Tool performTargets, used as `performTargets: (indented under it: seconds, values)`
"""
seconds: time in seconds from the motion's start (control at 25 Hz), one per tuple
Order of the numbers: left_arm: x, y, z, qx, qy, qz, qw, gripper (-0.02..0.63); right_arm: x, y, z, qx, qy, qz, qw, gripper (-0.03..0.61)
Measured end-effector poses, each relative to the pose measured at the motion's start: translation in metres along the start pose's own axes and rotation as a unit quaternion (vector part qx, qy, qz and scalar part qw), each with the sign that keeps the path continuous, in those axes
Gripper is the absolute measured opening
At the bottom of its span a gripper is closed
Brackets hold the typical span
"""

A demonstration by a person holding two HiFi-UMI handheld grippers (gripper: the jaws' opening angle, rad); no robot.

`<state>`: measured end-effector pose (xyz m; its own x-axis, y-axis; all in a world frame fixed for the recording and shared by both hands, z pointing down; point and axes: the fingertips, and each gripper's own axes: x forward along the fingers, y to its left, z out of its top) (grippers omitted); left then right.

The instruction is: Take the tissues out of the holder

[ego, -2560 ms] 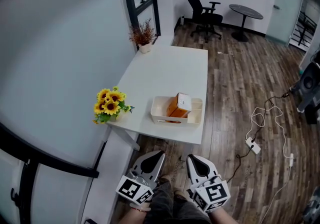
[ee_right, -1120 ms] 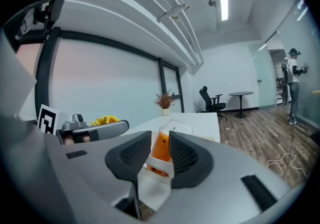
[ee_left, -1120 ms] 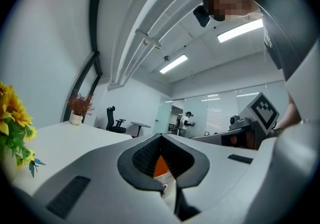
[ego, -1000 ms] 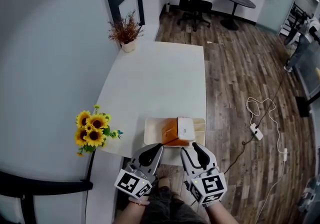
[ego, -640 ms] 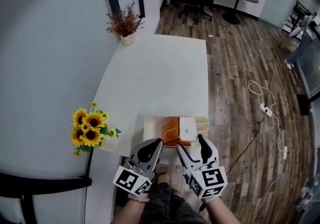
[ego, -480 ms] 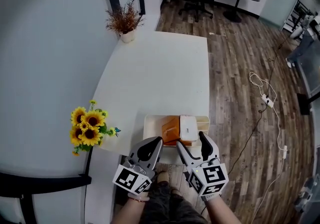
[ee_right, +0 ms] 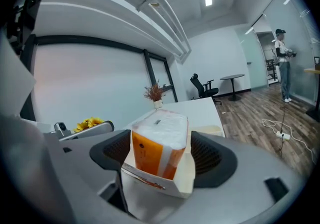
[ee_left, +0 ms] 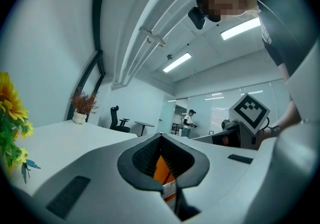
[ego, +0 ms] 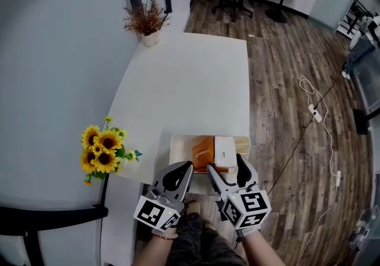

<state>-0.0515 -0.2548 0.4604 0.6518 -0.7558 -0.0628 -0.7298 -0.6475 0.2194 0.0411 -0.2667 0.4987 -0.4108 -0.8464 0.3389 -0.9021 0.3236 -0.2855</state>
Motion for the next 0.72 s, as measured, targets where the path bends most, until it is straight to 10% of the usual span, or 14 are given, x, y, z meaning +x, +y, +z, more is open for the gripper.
performTargets:
  seconds: [0.72]
  values:
    - [0.001,-0.003,-0.006,-0.004,-0.003,-0.003,1.0000,0.008,0.020,-0.006,-0.010,-0.014,0.027,-0.027,0.999,0.354]
